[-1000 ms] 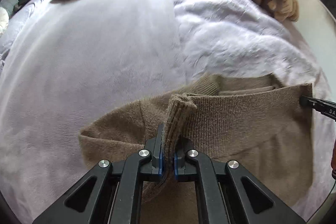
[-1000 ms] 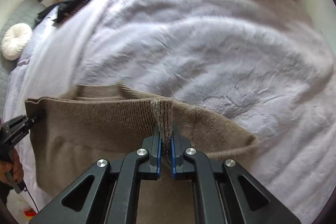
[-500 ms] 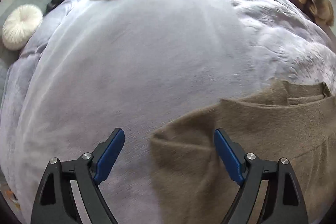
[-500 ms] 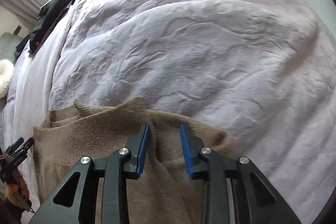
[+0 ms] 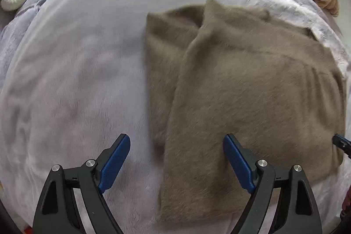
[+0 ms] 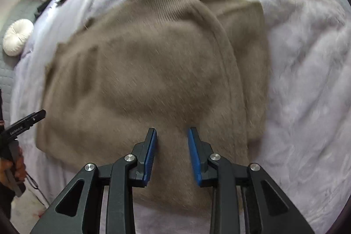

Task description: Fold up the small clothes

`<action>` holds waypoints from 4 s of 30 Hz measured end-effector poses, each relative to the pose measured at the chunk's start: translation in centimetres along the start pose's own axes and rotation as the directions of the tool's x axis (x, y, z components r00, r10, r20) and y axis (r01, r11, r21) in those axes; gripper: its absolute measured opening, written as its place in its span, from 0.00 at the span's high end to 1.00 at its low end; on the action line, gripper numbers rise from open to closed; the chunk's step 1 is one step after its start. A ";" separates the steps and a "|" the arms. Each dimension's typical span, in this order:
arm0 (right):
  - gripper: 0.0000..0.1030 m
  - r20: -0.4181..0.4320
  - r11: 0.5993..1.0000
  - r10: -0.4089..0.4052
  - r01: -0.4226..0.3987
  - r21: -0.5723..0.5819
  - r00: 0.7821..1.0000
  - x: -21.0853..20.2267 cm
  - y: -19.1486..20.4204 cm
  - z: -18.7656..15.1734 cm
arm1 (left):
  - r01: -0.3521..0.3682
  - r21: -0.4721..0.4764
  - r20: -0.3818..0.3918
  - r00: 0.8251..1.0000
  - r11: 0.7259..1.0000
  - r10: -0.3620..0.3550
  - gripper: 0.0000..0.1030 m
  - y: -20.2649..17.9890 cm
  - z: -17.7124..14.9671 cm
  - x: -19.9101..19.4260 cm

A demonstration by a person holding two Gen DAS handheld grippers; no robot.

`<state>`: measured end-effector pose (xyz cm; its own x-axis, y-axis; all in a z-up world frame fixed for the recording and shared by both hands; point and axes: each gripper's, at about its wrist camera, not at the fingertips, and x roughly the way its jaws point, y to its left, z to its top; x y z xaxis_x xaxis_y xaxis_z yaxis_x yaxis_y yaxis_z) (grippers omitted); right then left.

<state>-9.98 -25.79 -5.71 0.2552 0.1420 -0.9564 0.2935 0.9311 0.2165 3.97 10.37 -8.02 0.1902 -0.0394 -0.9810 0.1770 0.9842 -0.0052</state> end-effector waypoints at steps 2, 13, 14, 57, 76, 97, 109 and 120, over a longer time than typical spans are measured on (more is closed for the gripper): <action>0.70 0.015 1.000 -0.005 0.004 0.019 1.000 -0.6 -0.8 -0.6 | 0.007 -0.029 -0.012 1.000 1.000 -0.007 0.15 1.3 -0.8 -0.1; 0.30 0.129 0.800 0.351 -0.369 0.473 0.927 -4.2 -7.7 -8.4 | 0.375 -0.368 -0.075 0.900 0.851 -0.429 0.15 5.7 -6.0 -0.8; 0.30 0.152 0.763 0.376 -0.399 0.508 0.914 -3.9 -8.0 -9.1 | 0.408 -0.408 -0.067 0.879 0.817 -0.473 0.15 5.4 -6.3 -0.2; 0.83 0.099 0.953 0.153 -0.173 0.248 0.983 -3.0 -1.4 -0.3 | 0.224 -0.082 0.095 0.972 0.971 -0.216 0.80 -0.3 5.1 -1.1; 0.93 0.063 0.946 0.109 -0.123 0.301 0.992 -0.6 -4.6 1.4 | 0.101 -0.020 0.042 0.994 0.995 -0.100 0.80 0.2 6.0 1.2; 0.89 0.054 0.953 0.124 -0.134 0.270 0.991 -3.3 -2.0 -0.8 | 0.096 0.046 0.011 0.995 0.994 -0.097 0.45 -3.2 1.8 -2.3; 0.89 0.022 0.957 0.145 -0.146 0.249 0.989 -3.3 -0.1 -2.8 | -0.027 0.029 0.058 0.998 0.999 0.026 0.01 -3.8 0.5 -4.0; 0.20 -0.021 0.970 0.169 -0.163 0.182 0.985 -3.3 3.4 -4.7 | -0.010 0.022 0.013 1.000 1.000 0.010 0.01 -3.4 -0.6 -3.7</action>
<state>-14.16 -21.46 -2.76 0.2813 0.3046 -0.9100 0.4104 0.8190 0.4010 2.13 7.29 -4.50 0.2045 -0.0321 -0.9783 0.1962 0.9805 0.0089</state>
